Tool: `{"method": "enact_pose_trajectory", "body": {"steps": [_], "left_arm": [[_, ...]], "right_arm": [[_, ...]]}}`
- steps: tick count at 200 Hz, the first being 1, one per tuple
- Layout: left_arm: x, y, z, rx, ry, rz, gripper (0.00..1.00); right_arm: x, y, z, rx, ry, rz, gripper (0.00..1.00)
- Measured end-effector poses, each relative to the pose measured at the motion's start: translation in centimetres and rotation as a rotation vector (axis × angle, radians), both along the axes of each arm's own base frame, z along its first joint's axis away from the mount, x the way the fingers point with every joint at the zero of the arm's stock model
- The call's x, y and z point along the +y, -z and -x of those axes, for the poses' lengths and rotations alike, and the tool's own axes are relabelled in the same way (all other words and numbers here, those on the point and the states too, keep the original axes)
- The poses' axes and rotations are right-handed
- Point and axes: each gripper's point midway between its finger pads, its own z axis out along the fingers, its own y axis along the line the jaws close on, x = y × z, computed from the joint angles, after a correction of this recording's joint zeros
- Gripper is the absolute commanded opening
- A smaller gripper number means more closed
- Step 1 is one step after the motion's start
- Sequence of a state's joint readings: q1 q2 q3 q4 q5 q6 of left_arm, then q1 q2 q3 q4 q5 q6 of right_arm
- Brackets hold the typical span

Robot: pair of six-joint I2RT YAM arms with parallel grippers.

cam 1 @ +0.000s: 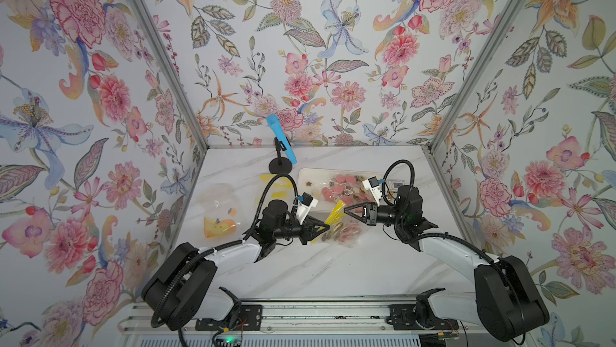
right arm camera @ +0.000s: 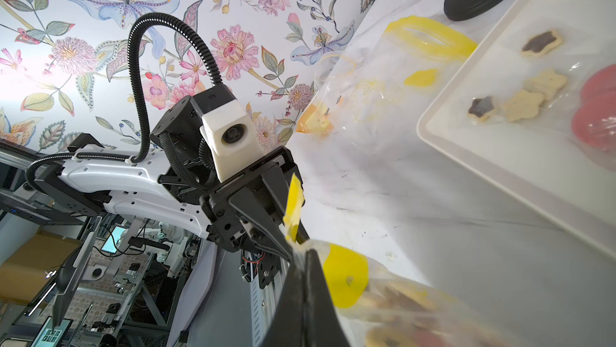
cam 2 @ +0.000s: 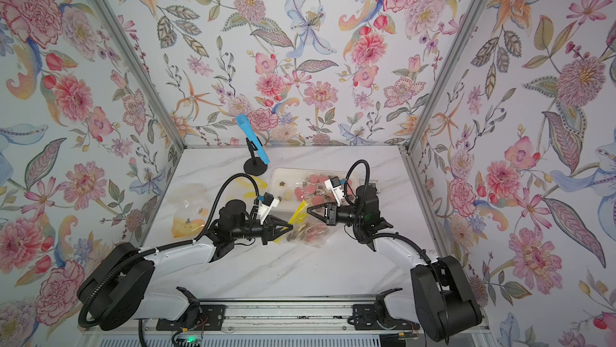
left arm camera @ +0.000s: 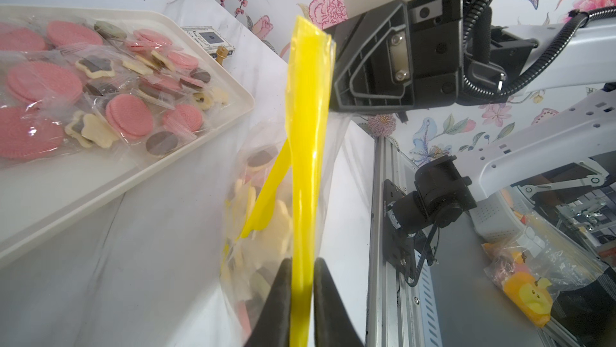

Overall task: Pour cookies out of the ziploc bag
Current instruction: Pick up the ziploc bag from the center of the board.

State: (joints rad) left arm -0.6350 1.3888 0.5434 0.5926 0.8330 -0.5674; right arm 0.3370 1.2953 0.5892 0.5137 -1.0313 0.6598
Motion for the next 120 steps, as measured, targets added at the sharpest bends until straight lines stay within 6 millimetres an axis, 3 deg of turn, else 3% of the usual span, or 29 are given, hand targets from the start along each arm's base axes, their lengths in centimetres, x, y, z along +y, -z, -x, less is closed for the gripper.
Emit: {"method": "enact_pose_trajectory", "body": {"steps": [20,43,67,94,120], "left_arm": [[0.2,-0.4,0.2,-0.004,-0.005,-0.002,0.01],[0.4,-1.0,0.6,-0.008,-0.008,-0.002,0.0],[0.4,-1.7,1.2,-0.015,-0.013,-0.007,0.0],[0.4,-2.3,1.5,-0.008,-0.047,-0.039,0.01],[-0.4,-3.4,1.2,-0.004,-0.087,-0.086,0.01]], "right_arm": [[-0.1,0.1,-0.2,0.004,0.016,0.007,0.14],[-0.1,-0.2,-0.1,-0.01,0.041,0.02,0.46],[0.4,-0.8,0.7,-0.019,0.058,0.038,0.71],[1.0,-1.1,1.4,-0.027,0.103,0.079,0.74],[1.5,-1.1,2.0,-0.011,0.151,0.111,0.69]]}}
